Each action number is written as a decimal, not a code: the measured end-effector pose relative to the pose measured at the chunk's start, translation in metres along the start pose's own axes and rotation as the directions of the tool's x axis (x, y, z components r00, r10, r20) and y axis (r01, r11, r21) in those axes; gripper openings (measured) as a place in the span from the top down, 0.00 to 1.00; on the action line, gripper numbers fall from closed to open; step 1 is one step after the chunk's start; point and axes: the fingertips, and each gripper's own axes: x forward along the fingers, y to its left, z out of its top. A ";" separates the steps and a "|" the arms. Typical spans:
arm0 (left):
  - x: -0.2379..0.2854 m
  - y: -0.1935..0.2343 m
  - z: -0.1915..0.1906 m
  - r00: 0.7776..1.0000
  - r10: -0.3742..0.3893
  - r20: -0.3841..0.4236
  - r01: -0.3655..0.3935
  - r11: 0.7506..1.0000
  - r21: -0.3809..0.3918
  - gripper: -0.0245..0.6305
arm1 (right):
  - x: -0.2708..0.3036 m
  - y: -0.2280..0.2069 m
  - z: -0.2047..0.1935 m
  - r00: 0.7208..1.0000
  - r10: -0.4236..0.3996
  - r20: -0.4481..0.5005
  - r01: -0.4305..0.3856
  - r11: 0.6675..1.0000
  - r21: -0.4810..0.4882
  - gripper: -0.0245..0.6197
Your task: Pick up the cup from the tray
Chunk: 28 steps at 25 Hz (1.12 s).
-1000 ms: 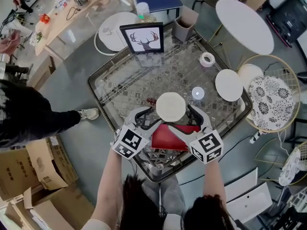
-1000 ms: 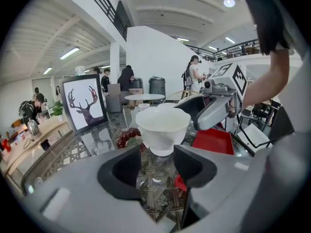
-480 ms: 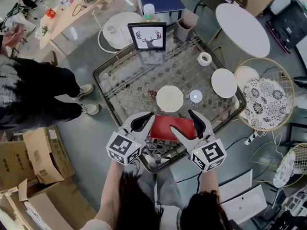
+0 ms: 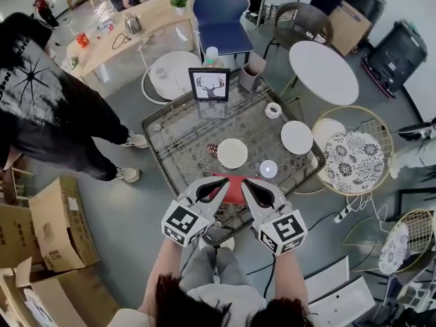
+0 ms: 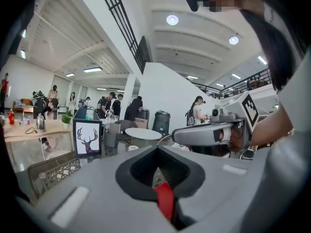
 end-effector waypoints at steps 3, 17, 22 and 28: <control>-0.008 -0.012 0.020 1.000 -0.006 0.021 0.006 1.000 0.018 0.96 | -0.007 0.011 0.021 1.000 0.008 0.019 -0.007 1.000 -0.026 0.93; -0.047 -0.043 0.061 0.995 0.007 0.100 -0.011 0.999 0.044 0.96 | -0.033 0.051 0.038 0.998 -0.063 0.013 0.064 0.996 -0.067 0.93; -0.057 -0.048 0.060 0.994 0.053 0.096 -0.057 0.998 0.037 0.96 | -0.039 0.060 0.037 0.998 -0.063 0.008 0.064 0.995 -0.072 0.93; -0.065 -0.054 0.069 0.994 0.053 0.093 -0.058 0.997 0.055 0.96 | -0.041 0.068 0.049 0.997 -0.064 0.032 0.067 0.993 -0.092 0.93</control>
